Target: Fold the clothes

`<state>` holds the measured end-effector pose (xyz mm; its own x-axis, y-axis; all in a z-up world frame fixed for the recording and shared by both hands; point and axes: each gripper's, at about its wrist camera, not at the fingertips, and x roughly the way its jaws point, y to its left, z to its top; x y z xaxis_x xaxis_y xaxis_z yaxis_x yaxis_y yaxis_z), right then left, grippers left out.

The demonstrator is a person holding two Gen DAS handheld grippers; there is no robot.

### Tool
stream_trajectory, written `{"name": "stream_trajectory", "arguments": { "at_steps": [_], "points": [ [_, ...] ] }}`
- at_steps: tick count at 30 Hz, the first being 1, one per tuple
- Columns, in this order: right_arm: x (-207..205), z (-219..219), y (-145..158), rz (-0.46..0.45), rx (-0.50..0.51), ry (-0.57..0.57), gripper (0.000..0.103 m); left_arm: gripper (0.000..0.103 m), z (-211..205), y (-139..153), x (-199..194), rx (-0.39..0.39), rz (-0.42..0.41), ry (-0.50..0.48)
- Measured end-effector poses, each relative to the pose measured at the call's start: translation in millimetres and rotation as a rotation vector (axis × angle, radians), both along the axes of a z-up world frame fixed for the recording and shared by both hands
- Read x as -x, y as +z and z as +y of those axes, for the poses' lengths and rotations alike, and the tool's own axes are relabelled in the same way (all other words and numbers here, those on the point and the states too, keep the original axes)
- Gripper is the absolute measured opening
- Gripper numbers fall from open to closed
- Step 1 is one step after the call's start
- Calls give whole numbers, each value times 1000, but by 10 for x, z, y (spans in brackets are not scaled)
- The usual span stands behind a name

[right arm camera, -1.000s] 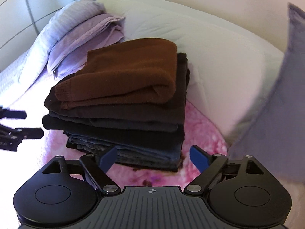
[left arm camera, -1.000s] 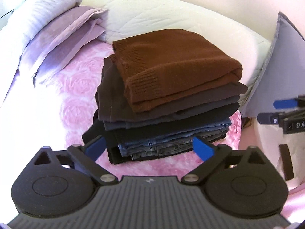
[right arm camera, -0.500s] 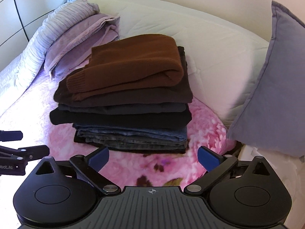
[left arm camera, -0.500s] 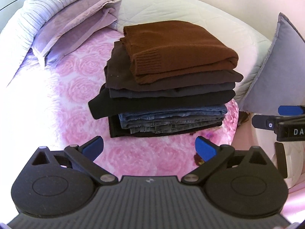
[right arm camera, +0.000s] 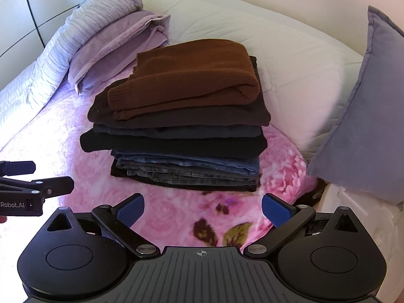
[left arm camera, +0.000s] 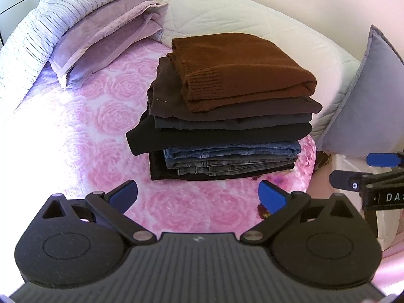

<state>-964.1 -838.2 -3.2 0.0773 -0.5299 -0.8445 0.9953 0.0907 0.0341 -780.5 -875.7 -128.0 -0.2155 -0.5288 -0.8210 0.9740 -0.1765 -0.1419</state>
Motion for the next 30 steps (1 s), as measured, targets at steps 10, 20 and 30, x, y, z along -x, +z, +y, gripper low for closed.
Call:
{"name": "stream_trajectory", "arguments": {
  "at_steps": [10,20,30],
  "points": [
    [-74,-49,16,32,0,9,102,99,-30,-63,3,-26,3,5],
    [-69,-80,8,32,-2,3,102,99,-36,-102,58,-7,-32,-12],
    [-68,-77,1,22,-11,1,102,99,-26,-140,72,-9,-51,-11]
  ]
}}
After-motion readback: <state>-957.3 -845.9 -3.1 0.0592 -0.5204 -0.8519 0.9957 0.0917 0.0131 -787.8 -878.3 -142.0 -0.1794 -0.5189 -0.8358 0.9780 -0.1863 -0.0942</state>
